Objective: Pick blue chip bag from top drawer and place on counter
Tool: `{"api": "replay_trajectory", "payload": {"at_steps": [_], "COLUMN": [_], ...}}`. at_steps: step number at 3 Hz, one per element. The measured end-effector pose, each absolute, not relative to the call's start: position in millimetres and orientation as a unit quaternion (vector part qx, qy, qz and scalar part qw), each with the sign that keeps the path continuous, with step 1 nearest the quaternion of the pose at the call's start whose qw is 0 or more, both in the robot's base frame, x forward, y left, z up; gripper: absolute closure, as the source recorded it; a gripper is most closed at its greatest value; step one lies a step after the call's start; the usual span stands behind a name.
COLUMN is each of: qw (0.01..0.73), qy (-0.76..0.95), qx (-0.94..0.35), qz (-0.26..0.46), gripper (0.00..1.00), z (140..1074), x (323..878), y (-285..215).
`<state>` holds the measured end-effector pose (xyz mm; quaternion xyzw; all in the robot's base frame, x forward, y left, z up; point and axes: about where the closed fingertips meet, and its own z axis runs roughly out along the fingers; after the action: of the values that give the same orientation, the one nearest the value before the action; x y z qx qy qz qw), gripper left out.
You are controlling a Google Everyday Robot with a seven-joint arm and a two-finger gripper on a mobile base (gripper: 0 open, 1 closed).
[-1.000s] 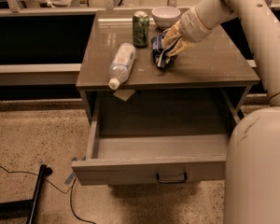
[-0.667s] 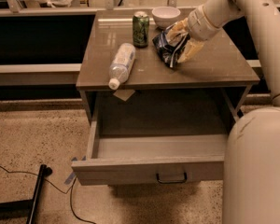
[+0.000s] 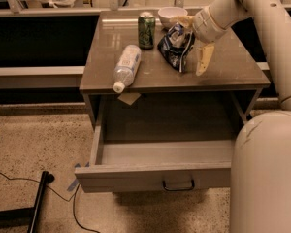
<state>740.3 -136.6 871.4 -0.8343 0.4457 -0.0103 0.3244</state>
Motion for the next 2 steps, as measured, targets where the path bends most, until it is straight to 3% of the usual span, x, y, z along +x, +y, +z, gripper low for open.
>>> {"api": "replay_trajectory", "payload": {"at_steps": [2], "qw": [0.348], "qy": [0.432], "qx": [-0.831], "qz": [-0.042], "gripper": [0.00], "z": [917.3], "x": [723.9], "y": [-163.0]}}
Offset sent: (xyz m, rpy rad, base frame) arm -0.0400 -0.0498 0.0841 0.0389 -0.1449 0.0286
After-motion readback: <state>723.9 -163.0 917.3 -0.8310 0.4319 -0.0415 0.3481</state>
